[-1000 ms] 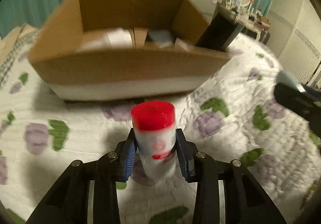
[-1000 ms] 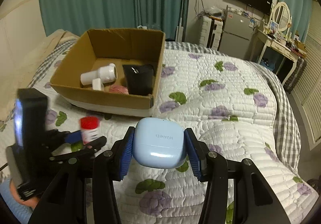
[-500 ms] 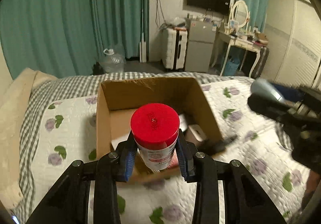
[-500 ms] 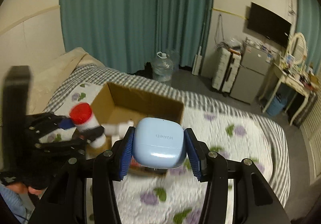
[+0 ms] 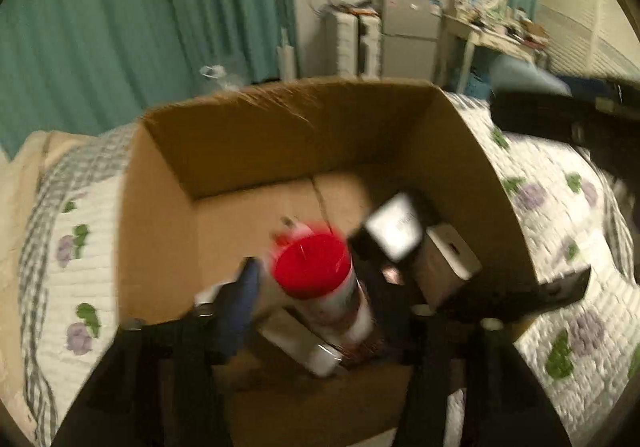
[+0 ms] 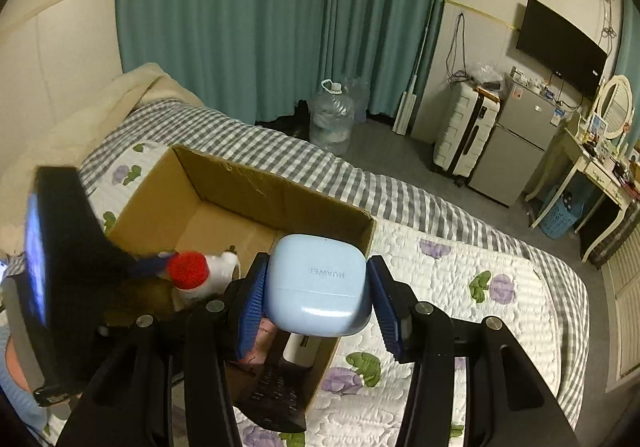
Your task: Organize rigid objects
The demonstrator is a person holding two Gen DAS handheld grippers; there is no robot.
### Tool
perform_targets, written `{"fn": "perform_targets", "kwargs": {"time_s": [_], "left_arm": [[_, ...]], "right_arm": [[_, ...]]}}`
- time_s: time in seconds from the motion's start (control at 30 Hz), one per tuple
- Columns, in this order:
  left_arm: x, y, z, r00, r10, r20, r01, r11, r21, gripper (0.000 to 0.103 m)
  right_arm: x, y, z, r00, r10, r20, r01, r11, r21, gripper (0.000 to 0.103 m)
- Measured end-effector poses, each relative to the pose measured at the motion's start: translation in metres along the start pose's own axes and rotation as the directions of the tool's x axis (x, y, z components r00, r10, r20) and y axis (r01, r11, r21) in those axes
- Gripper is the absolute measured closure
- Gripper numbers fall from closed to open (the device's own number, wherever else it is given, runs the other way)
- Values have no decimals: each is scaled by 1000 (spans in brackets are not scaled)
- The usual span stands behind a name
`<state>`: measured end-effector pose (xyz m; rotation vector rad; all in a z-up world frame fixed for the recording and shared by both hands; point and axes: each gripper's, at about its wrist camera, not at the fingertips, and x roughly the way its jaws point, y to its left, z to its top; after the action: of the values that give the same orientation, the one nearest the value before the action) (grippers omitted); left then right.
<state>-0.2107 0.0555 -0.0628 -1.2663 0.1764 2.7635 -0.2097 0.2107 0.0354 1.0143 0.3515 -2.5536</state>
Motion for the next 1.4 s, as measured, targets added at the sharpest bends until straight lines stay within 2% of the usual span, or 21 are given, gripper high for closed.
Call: {"fn": "perform_targets", "kwargs": {"time_s": [0.1, 0.27, 0.37, 0.5, 0.67, 0.7, 0.73, 0.8, 0.93, 1.0, 1.07, 1.1, 1.23, 1.4], "left_arm": [[-14, 15, 3, 999, -24, 34, 25, 999, -47, 41], [-37, 36, 7, 994, 17, 107, -8, 996, -86, 39], [-40, 51, 10, 988, 35, 150, -19, 994, -108, 38], [-35, 59, 12, 983, 53, 175, -35, 993, -109, 38], [-36, 65, 7, 973, 73, 218, -49, 992, -114, 38], [-38, 65, 7, 971, 76, 226, -52, 992, -112, 38], [-42, 65, 7, 968, 83, 237, -58, 992, -111, 38], [-54, 63, 7, 960, 89, 264, -63, 993, -104, 38], [-99, 58, 6, 926, 123, 356, -95, 991, -97, 38], [-128, 57, 4, 904, 133, 407, -102, 990, -98, 35], [-162, 57, -1, 873, 147, 466, -109, 988, -107, 32], [-183, 56, -4, 852, 154, 500, -113, 987, -110, 31], [-239, 56, -12, 803, 166, 573, -117, 986, -121, 26], [-289, 58, -26, 766, 174, 618, -106, 984, -146, 23]], "right_arm": [[0, 0, 3, 1000, 0, 7, 0, 1000, 4, 54], [17, 9, 12, 999, 43, 0, -43, 999, -11, 54], [43, 20, 19, 993, 98, -63, -101, 994, -47, 54], [74, 37, 22, 988, 89, -123, -103, 988, -117, 54], [86, 33, 28, 987, 90, -131, -103, 990, -96, 54], [85, 31, 28, 988, 87, -125, -98, 991, -90, 47], [81, 28, 29, 991, 66, -112, -75, 994, -79, 29], [67, 21, 30, 996, 39, -75, -43, 997, -56, 25], [20, 15, 35, 1000, 25, -2, -25, 1000, 9, 25], [-10, 16, 34, 999, 3, 42, -4, 1000, 19, 25], [-44, 22, 33, 996, -23, 88, 22, 1000, 19, 24], [-66, 25, 30, 992, -42, 116, 40, 999, 21, 22], [-137, 32, 17, 971, -102, 216, 92, 994, 55, 13], [-208, 47, -12, 943, -127, 306, 98, 989, 108, 5]]}}
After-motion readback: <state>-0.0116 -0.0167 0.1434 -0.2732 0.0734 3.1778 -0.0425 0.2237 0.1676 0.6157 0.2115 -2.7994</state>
